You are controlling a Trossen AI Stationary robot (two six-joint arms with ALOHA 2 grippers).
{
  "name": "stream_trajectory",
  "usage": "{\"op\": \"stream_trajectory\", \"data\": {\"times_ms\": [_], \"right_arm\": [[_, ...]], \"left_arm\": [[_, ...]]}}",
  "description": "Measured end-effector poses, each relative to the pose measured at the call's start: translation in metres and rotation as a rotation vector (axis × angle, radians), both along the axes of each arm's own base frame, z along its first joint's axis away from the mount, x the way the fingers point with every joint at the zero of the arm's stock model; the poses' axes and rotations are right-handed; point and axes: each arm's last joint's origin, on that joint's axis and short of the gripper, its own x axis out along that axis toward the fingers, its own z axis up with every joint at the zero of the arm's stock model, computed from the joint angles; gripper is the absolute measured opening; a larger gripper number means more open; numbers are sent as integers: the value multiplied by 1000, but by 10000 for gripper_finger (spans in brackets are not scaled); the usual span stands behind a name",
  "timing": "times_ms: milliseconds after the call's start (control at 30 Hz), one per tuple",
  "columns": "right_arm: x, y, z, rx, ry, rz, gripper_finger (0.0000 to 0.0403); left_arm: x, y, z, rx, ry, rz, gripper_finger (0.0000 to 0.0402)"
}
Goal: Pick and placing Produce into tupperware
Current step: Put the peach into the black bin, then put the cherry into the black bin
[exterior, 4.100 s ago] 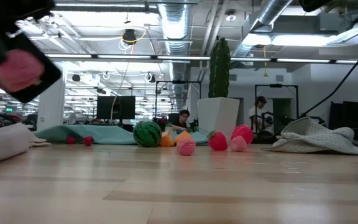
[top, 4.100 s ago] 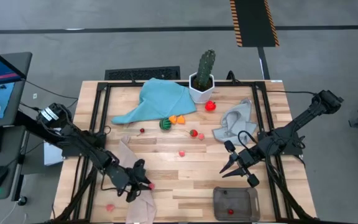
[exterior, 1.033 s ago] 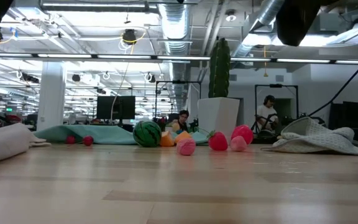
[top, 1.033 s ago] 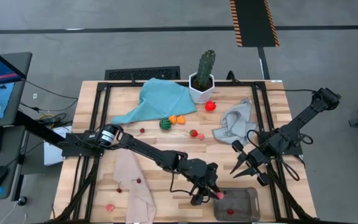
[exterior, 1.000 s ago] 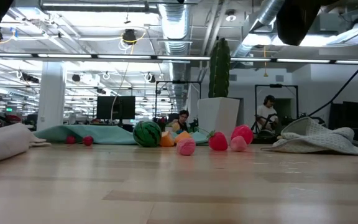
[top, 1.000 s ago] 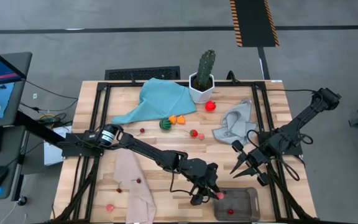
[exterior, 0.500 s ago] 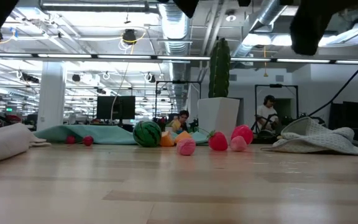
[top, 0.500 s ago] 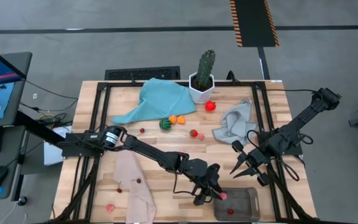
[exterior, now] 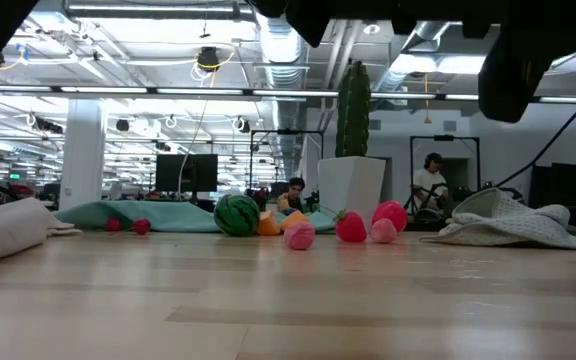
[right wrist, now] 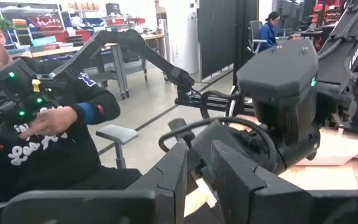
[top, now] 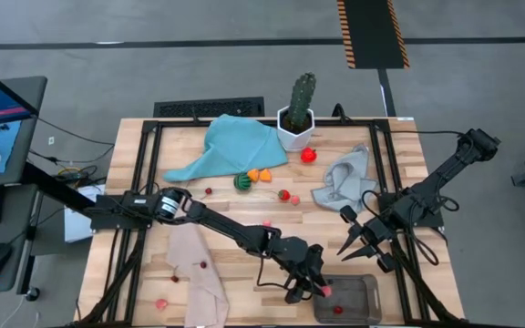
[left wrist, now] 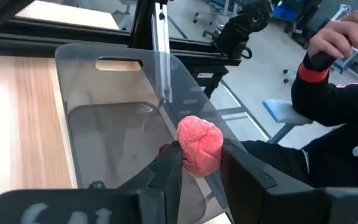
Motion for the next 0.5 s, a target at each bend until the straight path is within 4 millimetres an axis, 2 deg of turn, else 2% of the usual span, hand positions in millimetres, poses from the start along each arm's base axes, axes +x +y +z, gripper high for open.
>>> {"op": "stream_trajectory", "data": {"times_ms": [367,500], "right_arm": [[0,0,0,7,5,0,98],[0,0,0,7,6,0,98]], "left_arm": [[-1,-5,2,2,-19,16,179],[0,-3,2,0,-21,19,193]]}}
